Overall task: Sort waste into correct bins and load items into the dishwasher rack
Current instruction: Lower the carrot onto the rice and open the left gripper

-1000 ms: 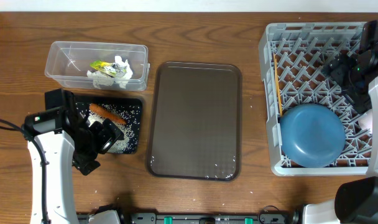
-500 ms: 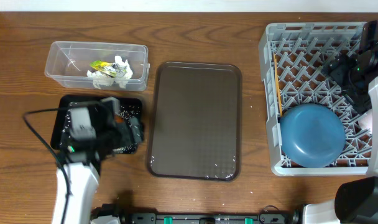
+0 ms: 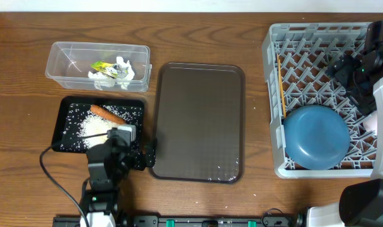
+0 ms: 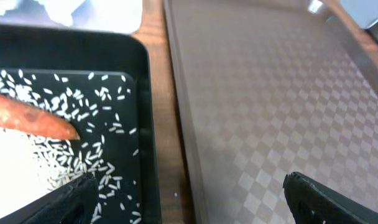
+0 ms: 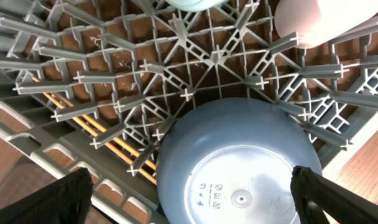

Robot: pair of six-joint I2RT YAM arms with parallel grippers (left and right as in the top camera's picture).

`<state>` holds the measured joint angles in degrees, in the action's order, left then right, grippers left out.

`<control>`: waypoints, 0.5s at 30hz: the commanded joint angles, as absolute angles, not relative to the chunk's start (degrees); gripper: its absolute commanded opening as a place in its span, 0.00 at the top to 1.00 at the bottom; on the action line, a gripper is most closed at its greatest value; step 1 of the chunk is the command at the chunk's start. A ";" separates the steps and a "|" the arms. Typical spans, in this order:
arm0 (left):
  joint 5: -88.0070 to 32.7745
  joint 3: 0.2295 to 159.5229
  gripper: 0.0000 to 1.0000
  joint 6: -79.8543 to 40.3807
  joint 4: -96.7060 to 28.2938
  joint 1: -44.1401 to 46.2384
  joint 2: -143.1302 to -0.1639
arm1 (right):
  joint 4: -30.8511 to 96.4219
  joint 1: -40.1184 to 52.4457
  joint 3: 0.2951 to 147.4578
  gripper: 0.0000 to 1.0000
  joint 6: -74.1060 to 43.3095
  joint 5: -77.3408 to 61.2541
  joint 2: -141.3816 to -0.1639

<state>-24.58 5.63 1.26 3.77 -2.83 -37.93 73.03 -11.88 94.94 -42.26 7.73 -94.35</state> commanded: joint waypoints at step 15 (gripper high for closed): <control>-21.34 3.07 0.03 1.65 -0.89 -2.63 -20.25 | 73.08 -12.03 95.13 0.01 -41.67 8.58 -94.08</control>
